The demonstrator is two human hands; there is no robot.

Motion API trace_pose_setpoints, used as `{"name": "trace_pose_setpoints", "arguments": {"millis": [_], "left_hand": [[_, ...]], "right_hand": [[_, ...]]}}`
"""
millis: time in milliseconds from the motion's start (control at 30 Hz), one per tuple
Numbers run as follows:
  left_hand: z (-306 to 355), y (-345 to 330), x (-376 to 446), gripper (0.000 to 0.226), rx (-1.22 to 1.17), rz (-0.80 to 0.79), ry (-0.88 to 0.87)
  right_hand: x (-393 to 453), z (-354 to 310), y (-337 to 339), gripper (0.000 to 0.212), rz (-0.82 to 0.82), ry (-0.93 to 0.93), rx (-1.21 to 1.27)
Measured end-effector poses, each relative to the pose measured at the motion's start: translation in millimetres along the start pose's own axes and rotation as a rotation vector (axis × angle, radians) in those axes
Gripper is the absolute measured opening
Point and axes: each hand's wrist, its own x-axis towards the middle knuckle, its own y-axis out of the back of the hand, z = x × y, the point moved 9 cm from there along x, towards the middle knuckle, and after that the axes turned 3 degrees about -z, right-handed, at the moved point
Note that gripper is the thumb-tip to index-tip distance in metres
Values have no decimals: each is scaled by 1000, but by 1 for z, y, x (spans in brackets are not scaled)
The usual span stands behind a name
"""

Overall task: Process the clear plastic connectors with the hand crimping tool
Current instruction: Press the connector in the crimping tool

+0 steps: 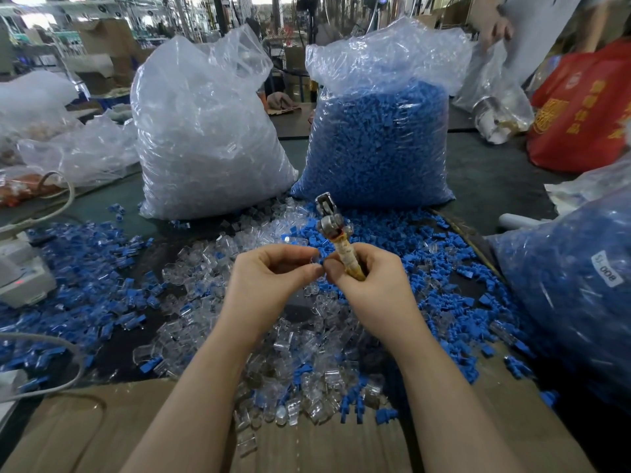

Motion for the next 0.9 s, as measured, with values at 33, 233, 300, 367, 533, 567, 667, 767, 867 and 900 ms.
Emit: {"name": "trace_pose_setpoints", "arguments": {"millis": [33, 233, 300, 367, 533, 567, 667, 767, 867, 900], "left_hand": [[0, 0, 0, 21, -12, -3, 0], [-6, 3, 3, 23, -164, 29, 27], [-6, 4, 3, 23, -201, 33, 26], [-5, 5, 2, 23, -222, 38, 17], [-3, 12, 3, 24, -219, 55, -8], [-2, 14, 3, 24, -215, 57, -12], [1, 16, 2, 23, -159, 53, -18], [2, 13, 1, 20, -40, 36, -14], [4, 5, 0, 18, 67, 8, -19], [4, 2, 0, 18, 85, -5, -20]], "right_hand": [[0, -1, 1, 13, 4, 8, 2], [1, 3, 6, 14, 27, 23, -42], [1, 4, 6, 14, 12, 16, -42], [1, 5, 6, 14, -5, 9, -55], [2, 10, 4, 9, -57, 0, -140], [2, 10, 3, 9, -67, 3, -162], [2, 11, 3, 12, -57, 5, -174], [1, 7, 3, 17, -18, 28, -82], [0, -2, 1, 21, -2, 70, -17], [0, -3, 1, 21, -5, 76, -16]]}}
